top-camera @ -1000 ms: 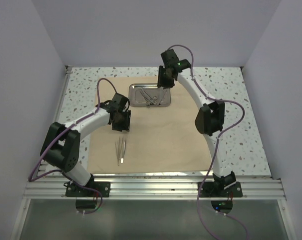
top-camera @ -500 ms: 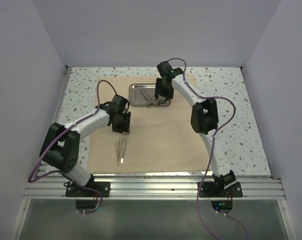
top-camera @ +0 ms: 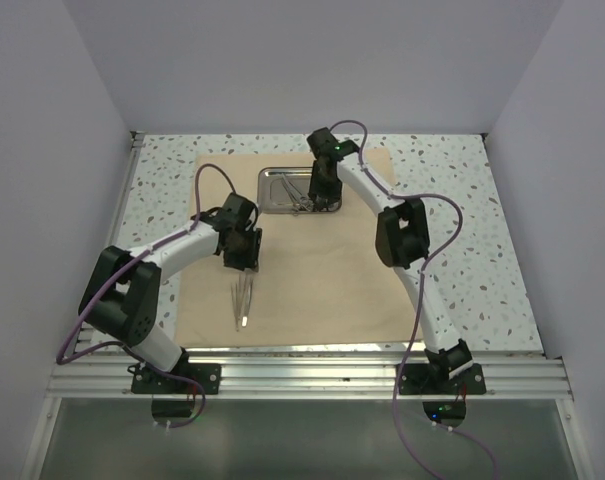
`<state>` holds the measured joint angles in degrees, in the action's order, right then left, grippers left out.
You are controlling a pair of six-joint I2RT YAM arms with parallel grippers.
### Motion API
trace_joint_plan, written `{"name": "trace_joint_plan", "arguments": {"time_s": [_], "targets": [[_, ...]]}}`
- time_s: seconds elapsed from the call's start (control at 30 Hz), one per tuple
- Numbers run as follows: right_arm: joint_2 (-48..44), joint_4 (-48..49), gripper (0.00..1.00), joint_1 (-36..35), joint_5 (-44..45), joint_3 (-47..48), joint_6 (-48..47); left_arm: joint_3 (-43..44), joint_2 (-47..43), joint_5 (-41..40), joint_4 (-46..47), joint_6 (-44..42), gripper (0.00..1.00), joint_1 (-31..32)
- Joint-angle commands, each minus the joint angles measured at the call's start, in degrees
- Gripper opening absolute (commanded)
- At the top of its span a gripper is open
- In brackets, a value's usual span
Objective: Open and lay out the surgical kit
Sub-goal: Pick up the medical item from the container, then place the medical item in the surgical kit.
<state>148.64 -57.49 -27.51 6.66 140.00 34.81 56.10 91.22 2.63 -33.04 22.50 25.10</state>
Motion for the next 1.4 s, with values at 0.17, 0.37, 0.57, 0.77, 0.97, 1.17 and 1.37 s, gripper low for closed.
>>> {"name": "trace_joint_plan", "arguments": {"time_s": [0.17,0.37,0.57,0.77,0.97,1.17,1.37], "targets": [[4.2,-2.6,0.16,-1.5,3.6,2.8,1.3,-2.3,-0.9,2.3,3.9,-2.6,0.43,-2.5],[3.2,-5.0,0.0,-1.4,5.0,2.6,0.1,-3.2,-1.3,2.6,4.3,-3.6,0.43,-4.5],[-1.2,-6.2,0.0,-1.1,5.7,3.0,-2.0,-2.0,-1.0,2.4,4.0,-3.3,0.43,-4.7],[-7.1,-6.1,0.0,-0.5,5.6,2.5,-3.1,1.6,-0.6,1.3,2.3,-2.9,0.43,-4.7],[-16.3,-3.1,0.0,0.3,5.4,-6.2,-4.2,7.5,0.1,-0.3,-0.3,-3.0,0.46,-4.6],[-30.1,2.6,0.0,0.2,1.3,-28.2,-6.4,11.9,0.3,-0.2,0.0,-1.5,1.0,-4.6],[-52.0,11.0,0.0,-1.7,0.4,-62.1,-6.2,18.2,4.0,2.5,2.6,0.3,1.0,-4.6]]}}
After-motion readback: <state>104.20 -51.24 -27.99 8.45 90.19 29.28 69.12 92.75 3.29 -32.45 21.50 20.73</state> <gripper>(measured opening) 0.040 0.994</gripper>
